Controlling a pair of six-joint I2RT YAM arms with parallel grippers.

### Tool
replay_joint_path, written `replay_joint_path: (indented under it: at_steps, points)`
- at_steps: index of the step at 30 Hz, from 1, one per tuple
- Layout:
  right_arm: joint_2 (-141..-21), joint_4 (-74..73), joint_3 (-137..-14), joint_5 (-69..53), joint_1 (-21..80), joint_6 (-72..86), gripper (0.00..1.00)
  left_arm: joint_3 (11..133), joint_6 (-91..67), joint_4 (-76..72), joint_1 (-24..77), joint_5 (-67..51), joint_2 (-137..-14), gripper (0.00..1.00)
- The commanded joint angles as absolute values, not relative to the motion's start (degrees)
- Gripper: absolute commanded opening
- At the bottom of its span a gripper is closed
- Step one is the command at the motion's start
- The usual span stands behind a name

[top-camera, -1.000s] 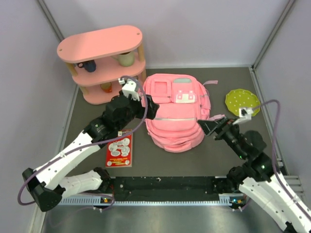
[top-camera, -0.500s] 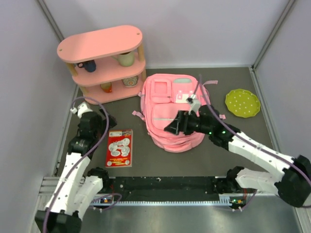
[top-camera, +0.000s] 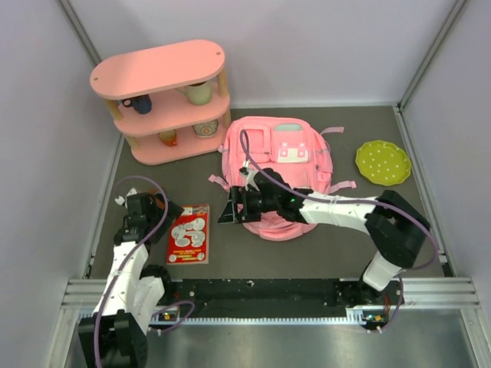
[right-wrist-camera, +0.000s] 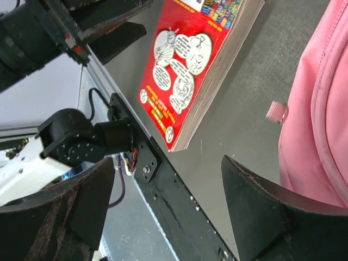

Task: Pack the student bag
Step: Pick up the book from the center of the board.

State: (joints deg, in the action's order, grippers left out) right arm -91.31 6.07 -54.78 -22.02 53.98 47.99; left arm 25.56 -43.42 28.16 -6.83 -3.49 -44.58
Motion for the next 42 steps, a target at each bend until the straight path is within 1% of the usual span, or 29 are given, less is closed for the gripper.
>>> replay_joint_path:
  at_steps: [1, 8, 11, 14, 18, 23, 24, 35, 38, 41, 42]
  points:
    - [-98.0, 10.5, -61.0, -24.5, 55.5, 50.5, 0.78, 20.8, -44.5, 21.0, -7.4, -6.4, -43.3, 0.99]
    - [-102.7, 6.5, -63.2, -18.9, 57.7, 52.5, 0.77, 15.0, -44.0, 17.0, -7.5, -10.0, -40.5, 0.99]
    - [-105.2, 3.0, -64.9, -15.9, 58.1, 53.2, 0.75, 13.1, -44.5, 14.0, -7.4, -13.9, -40.2, 0.99]
    - [-107.2, 0.8, -66.4, -14.2, 58.8, 53.6, 0.73, 12.6, -45.3, 14.1, -7.4, -16.3, -39.9, 0.99]
    - [-109.4, 0.4, -67.2, -12.0, 59.5, 55.5, 0.66, 13.0, -44.7, 17.6, -7.3, -17.8, -39.5, 0.99]
    - [-110.8, 2.1, -67.8, -12.1, 59.4, 56.7, 0.61, 12.4, -45.5, 17.8, -7.3, -18.9, -38.7, 0.98]
    - [-111.0, 2.4, -67.8, -12.3, 59.5, 56.9, 0.57, 12.4, -45.7, 17.5, -7.2, -19.7, -38.8, 0.98]
    - [-114.9, 1.8, -71.5, -13.7, 59.5, 56.8, 0.54, 14.9, -44.7, 17.4, -7.1, -21.4, -39.7, 0.95]
    - [-114.3, 2.5, -71.1, -13.1, 59.5, 56.5, 0.51, 14.2, -45.6, 16.8, -7.1, -22.2, -39.5, 0.93]
    - [-113.0, 4.5, -70.1, -13.4, 59.5, 56.3, 0.44, 13.3, -46.2, 15.9, -7.1, -22.9, -39.3, 0.92]
    - [-112.4, 5.3, -70.0, -13.6, 59.5, 56.2, 0.4, 13.1, -46.3, 15.8, -7.1, -23.1, -39.2, 0.92]
